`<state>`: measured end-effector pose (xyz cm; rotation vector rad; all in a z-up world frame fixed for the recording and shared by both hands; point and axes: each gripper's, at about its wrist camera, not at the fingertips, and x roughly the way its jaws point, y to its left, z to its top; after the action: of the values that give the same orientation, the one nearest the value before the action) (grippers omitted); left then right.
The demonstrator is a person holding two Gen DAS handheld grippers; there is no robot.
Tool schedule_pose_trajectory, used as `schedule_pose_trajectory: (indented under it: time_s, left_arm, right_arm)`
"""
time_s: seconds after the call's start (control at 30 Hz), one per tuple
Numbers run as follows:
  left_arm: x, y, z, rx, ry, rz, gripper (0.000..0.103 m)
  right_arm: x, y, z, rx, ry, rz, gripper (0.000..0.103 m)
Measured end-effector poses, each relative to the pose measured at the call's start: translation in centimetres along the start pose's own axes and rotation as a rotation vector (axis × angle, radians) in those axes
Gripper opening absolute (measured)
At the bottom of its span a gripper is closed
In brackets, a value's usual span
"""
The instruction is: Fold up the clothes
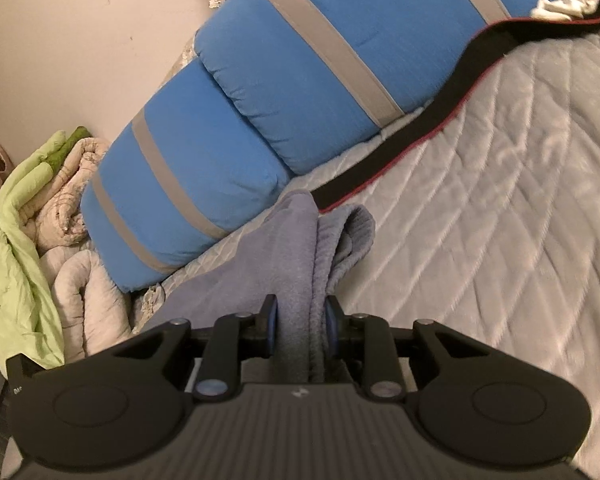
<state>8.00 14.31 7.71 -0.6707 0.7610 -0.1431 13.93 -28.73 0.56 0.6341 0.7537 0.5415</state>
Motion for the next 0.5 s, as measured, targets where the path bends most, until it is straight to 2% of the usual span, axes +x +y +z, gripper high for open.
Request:
schedule_pose_trajectory:
  time_s: [0.5]
  left_arm:
    - [3.9, -0.2, 6.3, -0.017, -0.036, 0.015, 0.015]
  right_arm:
    - [5.3, 0.5, 5.8, -0.034, -0.029, 0.031, 0.025]
